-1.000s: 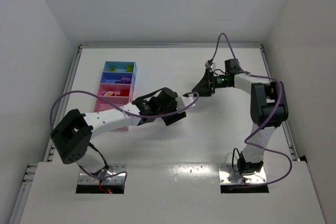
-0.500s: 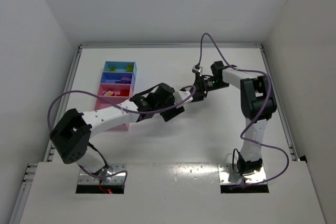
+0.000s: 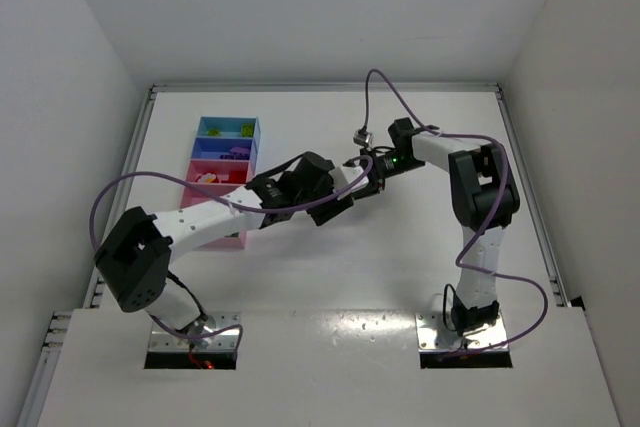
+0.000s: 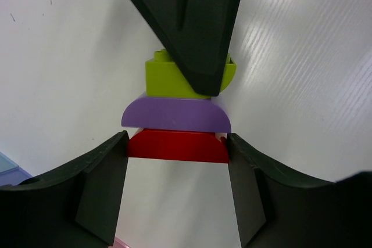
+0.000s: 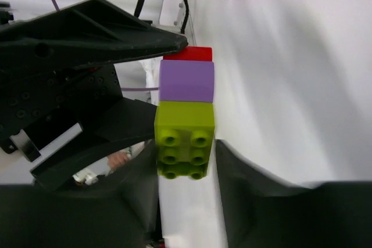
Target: Sort the legos into containers by color
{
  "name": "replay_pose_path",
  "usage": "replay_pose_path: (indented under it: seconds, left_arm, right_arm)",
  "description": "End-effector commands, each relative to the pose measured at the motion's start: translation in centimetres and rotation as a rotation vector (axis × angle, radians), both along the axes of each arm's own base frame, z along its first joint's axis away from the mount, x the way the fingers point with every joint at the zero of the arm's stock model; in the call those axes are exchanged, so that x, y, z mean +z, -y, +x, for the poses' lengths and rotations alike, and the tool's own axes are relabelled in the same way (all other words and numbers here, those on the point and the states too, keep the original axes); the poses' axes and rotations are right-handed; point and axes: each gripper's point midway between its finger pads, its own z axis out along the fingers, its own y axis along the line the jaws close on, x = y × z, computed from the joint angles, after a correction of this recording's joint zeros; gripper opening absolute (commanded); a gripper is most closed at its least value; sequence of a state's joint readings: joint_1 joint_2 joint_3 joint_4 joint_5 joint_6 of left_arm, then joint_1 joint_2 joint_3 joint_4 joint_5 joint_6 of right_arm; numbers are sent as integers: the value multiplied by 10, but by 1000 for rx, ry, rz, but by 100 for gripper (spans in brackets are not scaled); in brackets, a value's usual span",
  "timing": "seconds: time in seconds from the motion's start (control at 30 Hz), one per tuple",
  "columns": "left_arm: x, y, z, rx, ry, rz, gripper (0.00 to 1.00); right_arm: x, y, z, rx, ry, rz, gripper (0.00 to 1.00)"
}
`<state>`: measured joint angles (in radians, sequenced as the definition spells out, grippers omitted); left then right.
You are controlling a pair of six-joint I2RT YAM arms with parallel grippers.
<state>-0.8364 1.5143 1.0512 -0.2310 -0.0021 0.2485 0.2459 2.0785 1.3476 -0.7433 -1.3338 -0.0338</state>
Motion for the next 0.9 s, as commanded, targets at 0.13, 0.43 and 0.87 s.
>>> replay_pose_path:
  seconds: [0.13, 0.43, 0.87]
  left_arm:
    - [29, 9, 10, 16, 35, -83, 26]
    - [7, -20, -8, 42, 14, -42, 26]
    - [71, -77, 41, 263, -8, -229, 26]
  right_arm:
    - [12, -10, 6, 25, 63, 55, 6]
    - [72, 16, 91, -109, 369, -44, 0]
    - [137, -24, 190, -323, 875, -344, 0]
